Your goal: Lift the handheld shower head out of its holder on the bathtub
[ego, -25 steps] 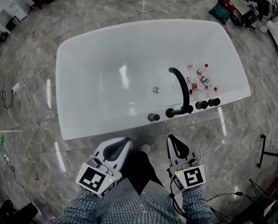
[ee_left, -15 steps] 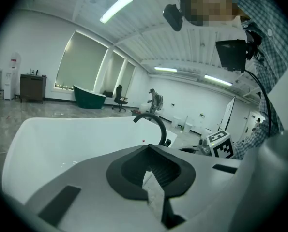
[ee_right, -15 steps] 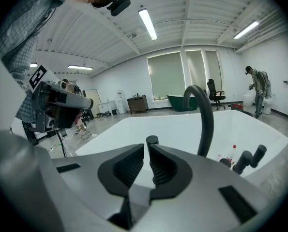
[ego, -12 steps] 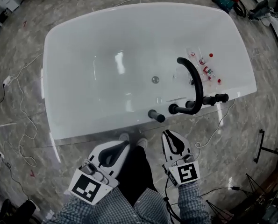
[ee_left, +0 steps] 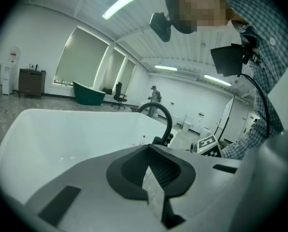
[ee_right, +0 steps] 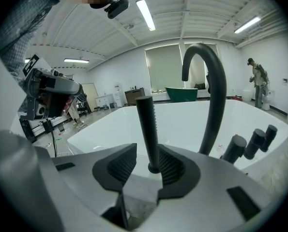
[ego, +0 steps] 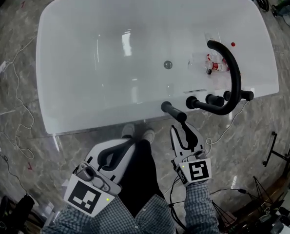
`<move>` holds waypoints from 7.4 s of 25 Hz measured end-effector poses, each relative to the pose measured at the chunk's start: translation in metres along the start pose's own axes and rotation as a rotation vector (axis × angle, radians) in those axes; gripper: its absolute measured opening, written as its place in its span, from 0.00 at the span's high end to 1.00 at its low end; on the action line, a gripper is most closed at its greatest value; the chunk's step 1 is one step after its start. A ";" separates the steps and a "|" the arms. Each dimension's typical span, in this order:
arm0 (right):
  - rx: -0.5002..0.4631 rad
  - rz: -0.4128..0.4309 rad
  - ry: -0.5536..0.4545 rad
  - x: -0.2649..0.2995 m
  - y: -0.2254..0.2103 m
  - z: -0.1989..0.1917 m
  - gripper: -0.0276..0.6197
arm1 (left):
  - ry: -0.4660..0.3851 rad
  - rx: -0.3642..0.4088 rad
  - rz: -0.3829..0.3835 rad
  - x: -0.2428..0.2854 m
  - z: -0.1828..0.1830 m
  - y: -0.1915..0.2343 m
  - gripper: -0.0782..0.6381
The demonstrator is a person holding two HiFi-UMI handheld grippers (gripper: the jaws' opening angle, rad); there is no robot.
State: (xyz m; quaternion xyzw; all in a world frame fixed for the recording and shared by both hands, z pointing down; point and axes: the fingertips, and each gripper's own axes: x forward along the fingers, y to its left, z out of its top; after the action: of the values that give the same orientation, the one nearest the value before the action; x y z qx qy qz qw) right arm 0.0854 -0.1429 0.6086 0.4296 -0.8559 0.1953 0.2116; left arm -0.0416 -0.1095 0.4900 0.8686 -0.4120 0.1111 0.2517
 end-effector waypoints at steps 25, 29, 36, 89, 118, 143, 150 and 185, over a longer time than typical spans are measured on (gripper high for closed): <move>-0.070 0.003 -0.017 0.105 -0.016 -0.040 0.67 | 0.087 -0.099 0.014 0.010 -0.071 0.031 0.88; -0.078 0.015 -0.027 0.115 -0.015 -0.038 0.67 | 0.102 -0.106 0.011 0.011 -0.075 0.032 0.88; -0.105 0.009 -0.050 0.121 -0.015 -0.034 0.79 | 0.112 -0.118 0.018 0.010 -0.082 0.036 0.88; -0.024 -0.120 -0.151 -0.006 -0.022 0.113 0.80 | -0.047 -0.013 -0.021 -0.033 0.069 -0.002 0.88; -0.048 -0.236 -0.243 -0.127 -0.046 0.206 0.80 | -0.081 0.170 -0.079 -0.044 0.158 -0.052 0.88; -0.029 -0.260 -0.332 -0.216 -0.048 0.262 0.80 | -0.178 0.247 -0.069 -0.059 0.213 -0.076 0.88; -0.045 -0.280 -0.357 -0.236 -0.052 0.276 0.80 | -0.215 0.272 -0.071 -0.051 0.226 -0.079 0.88; -0.089 -0.261 -0.379 -0.246 -0.046 0.282 0.80 | -0.231 0.270 -0.083 -0.049 0.228 -0.093 0.88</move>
State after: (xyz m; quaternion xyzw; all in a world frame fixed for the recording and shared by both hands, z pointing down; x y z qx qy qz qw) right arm 0.2012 -0.1538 0.2501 0.5558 -0.8253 0.0442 0.0892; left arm -0.0046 -0.1479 0.2451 0.9177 -0.3834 0.0546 0.0881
